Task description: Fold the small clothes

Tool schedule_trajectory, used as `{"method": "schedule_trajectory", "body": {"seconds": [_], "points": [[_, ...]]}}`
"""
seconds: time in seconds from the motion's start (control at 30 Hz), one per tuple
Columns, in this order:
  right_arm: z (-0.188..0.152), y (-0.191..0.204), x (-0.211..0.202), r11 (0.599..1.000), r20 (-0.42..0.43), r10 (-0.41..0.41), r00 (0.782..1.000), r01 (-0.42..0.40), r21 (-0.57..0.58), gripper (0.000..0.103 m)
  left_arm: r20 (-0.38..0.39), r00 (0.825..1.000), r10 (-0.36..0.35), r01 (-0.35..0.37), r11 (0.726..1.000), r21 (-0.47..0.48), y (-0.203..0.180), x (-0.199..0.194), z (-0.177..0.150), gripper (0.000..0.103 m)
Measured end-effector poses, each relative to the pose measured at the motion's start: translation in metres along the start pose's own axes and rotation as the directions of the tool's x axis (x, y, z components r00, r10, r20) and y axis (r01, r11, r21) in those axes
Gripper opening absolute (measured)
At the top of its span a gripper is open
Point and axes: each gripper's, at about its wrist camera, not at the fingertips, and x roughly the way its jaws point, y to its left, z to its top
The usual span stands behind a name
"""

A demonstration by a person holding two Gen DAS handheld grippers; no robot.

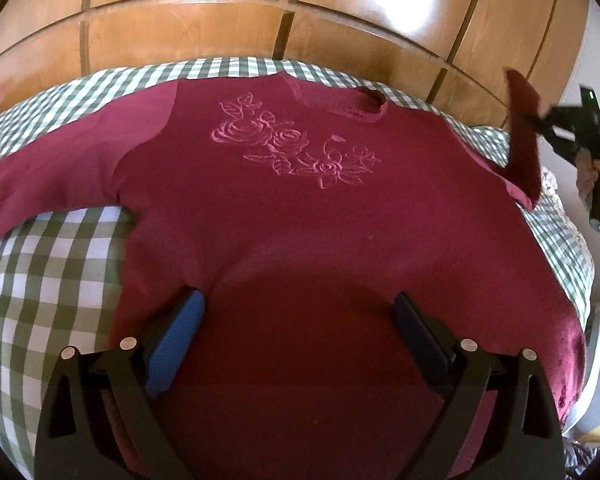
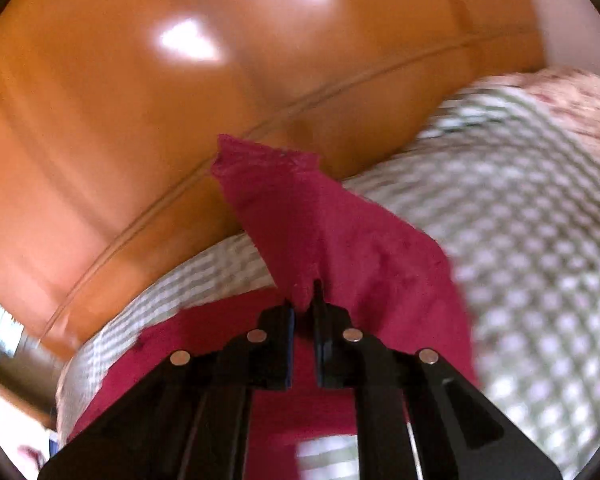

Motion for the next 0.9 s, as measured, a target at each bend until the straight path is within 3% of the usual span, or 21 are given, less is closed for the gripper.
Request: {"method": "schedule_trajectory", "body": {"seconds": [0.13, 0.3, 0.4, 0.43, 0.47, 0.6, 0.7, 0.77, 0.9], "points": [[-0.032, 0.079, 0.036, 0.990, -0.088, 0.086, 0.992, -0.095, -0.107, 0.007, 0.006, 1.000, -0.009, 0.009, 1.000, -0.008, -0.001, -0.002, -0.001, 0.094], [-0.078, 0.145, 0.076, 0.967, -0.201, 0.124, 0.972, -0.164, -0.194, 0.007, 0.003, 1.000, -0.017, 0.017, 1.000, -0.014, 0.000, -0.003, -0.001, 0.094], [-0.097, 0.166, 0.092, 0.953, -0.241, 0.115, 0.964, -0.176, -0.248, 0.021, -0.017, 1.000, -0.018, 0.018, 1.000, -0.019, -0.001, -0.004, 0.002, 0.094], [-0.101, 0.169, 0.092, 0.950, -0.250, 0.128, 0.960, -0.191, -0.246, 0.049, -0.025, 1.000, -0.014, 0.014, 1.000, -0.022, -0.001, -0.005, 0.003, 0.093], [-0.101, 0.168, 0.089, 0.950, -0.246, 0.142, 0.959, -0.202, -0.240, 0.063, -0.032, 0.999, -0.007, 0.006, 1.000, -0.031, -0.001, -0.007, 0.005, 0.088], [-0.104, 0.153, 0.049, 0.947, -0.192, 0.184, 0.964, -0.226, -0.227, 0.065, -0.036, 0.996, -0.082, 0.077, 0.991, -0.113, 0.004, -0.016, 0.022, 0.073], [-0.106, 0.131, 0.026, 0.955, -0.165, 0.179, 0.970, -0.212, -0.209, 0.067, -0.024, 0.993, -0.117, 0.113, 0.983, -0.144, 0.003, -0.016, 0.042, 0.071], [-0.108, 0.105, 0.006, 0.964, -0.151, 0.168, 0.974, -0.194, -0.181, 0.068, -0.010, 0.986, -0.165, 0.161, 0.973, -0.167, 0.001, -0.012, 0.060, 0.065], [-0.113, 0.049, -0.023, 0.986, -0.134, 0.116, 0.984, -0.130, -0.105, 0.070, -0.018, 0.975, -0.220, 0.212, 0.955, -0.209, -0.010, 0.013, 0.094, 0.065]]}}
